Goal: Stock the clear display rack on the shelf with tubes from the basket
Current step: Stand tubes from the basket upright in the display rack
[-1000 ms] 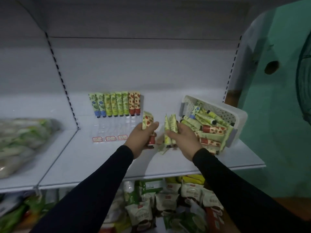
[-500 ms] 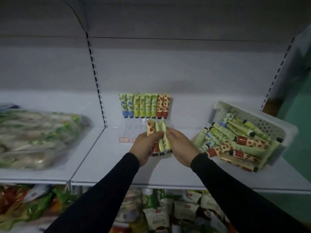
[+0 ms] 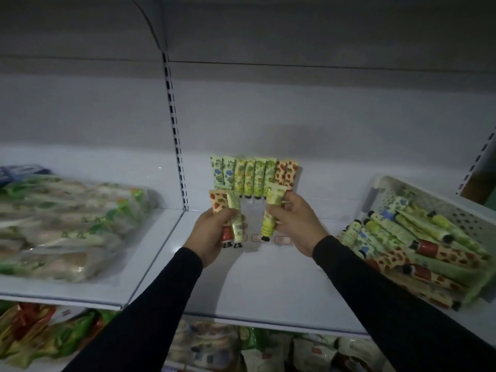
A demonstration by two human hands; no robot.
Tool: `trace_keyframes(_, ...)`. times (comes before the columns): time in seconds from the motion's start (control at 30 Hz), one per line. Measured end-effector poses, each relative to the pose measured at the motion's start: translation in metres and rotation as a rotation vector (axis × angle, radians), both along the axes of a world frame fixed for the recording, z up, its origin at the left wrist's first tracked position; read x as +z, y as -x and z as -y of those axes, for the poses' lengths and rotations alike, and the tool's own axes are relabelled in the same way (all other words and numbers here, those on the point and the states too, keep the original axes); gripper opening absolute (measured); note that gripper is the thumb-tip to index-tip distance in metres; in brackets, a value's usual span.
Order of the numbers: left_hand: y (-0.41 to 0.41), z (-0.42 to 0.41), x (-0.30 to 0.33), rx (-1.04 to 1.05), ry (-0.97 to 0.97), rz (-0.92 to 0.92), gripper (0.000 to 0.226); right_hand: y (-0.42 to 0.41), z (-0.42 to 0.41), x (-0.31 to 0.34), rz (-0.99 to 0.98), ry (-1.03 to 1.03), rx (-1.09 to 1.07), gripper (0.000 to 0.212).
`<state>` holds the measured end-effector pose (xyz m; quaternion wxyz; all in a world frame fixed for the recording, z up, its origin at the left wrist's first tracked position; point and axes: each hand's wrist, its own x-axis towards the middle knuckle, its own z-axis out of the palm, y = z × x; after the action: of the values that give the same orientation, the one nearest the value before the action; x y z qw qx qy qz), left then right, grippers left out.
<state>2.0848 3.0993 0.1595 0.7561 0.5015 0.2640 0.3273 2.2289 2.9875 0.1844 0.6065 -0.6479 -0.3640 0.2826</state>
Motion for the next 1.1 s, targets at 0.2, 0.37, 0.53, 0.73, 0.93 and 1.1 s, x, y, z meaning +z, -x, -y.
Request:
trace_keyframes(0.2,0.012,-0.036,-0.002,0.097,0.038,0.148,0.020,-0.005,-0.025,0.012,0.113,-0.026,-0.060,0.044)
trace_keyframes(0.37,0.014,-0.065,-0.006,0.179,0.020,0.172,0.016,-0.016,-0.046,0.023,0.323,-0.026,-0.193,0.047)
trace_keyframes(0.53,0.011,-0.077,-0.022,0.219,0.064,0.241,0.021,-0.020,-0.060,0.032,0.573,-0.004,-0.289,0.042)
trace_keyframes(0.73,0.013,-0.086,-0.031,0.259,0.049,0.197,0.021,-0.022,-0.079,0.035,0.711,-0.022,-0.271,0.024)
trace_keyframes(0.93,0.014,-0.087,-0.033,0.272,-0.016,0.121,0.015,-0.019,-0.096,0.032,0.787,-0.081,-0.260,0.040)
trace_keyframes(1.1,0.013,-0.083,-0.032,0.286,-0.070,0.050,0.011,-0.013,-0.100,0.030,0.883,-0.058,-0.232,0.042)
